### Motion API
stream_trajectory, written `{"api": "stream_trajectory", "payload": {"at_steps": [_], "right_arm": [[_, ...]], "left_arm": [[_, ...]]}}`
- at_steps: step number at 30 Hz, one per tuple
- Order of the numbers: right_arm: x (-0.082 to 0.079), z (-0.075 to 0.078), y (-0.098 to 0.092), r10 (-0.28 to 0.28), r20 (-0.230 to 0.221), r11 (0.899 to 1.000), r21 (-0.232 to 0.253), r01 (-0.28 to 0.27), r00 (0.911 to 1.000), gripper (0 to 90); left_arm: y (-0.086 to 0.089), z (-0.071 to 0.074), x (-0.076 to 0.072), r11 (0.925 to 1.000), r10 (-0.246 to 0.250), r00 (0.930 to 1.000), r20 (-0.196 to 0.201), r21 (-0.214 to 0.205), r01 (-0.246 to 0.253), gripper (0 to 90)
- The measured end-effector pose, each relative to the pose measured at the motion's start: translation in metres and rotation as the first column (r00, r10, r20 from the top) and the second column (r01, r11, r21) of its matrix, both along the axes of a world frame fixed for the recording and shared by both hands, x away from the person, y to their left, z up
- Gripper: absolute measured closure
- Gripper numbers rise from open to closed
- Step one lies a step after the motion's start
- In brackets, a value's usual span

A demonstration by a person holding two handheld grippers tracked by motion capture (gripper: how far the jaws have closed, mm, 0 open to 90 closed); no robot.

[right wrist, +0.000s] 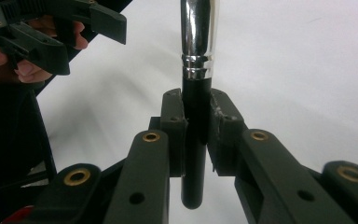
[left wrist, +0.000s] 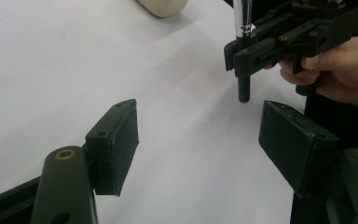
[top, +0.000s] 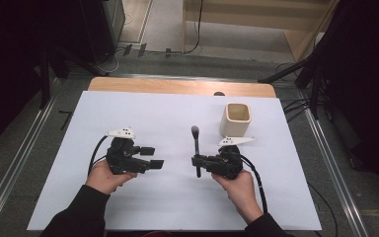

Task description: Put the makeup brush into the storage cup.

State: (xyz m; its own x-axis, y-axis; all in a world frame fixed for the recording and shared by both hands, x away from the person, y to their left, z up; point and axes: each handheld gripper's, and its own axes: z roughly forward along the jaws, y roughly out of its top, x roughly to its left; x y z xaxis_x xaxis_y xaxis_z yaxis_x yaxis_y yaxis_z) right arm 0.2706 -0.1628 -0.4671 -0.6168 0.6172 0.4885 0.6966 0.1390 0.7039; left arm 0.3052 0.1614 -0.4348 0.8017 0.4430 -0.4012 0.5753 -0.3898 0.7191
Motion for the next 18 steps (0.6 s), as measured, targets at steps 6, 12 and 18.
{"api": "stream_trajectory", "payload": {"at_steps": [6, 12, 18], "right_arm": [[0.0, 0.001, -0.003, 0.0, 0.023, 1.0, -0.027, 0.0, 0.9997, 79.0], [0.0, 0.003, -0.006, -0.007, 0.036, 0.999, -0.043, 0.008, 0.9993, 79.0], [0.0, 0.004, -0.008, -0.01, 0.045, 0.999, -0.05, 0.012, 0.9989, 79.0]], "left_arm": [[0.004, -0.001, -0.004, 0.9984, -0.006, 0.9983, 0.059, 0.057, 0.003, 29.4], [0.009, -0.001, -0.008, 0.9936, -0.023, 0.9911, 0.131, 0.113, 0.008, 29.2], [0.014, -0.004, -0.013, 0.983, -0.054, 0.9831, 0.175, 0.182, 0.022, 28.9]]}}
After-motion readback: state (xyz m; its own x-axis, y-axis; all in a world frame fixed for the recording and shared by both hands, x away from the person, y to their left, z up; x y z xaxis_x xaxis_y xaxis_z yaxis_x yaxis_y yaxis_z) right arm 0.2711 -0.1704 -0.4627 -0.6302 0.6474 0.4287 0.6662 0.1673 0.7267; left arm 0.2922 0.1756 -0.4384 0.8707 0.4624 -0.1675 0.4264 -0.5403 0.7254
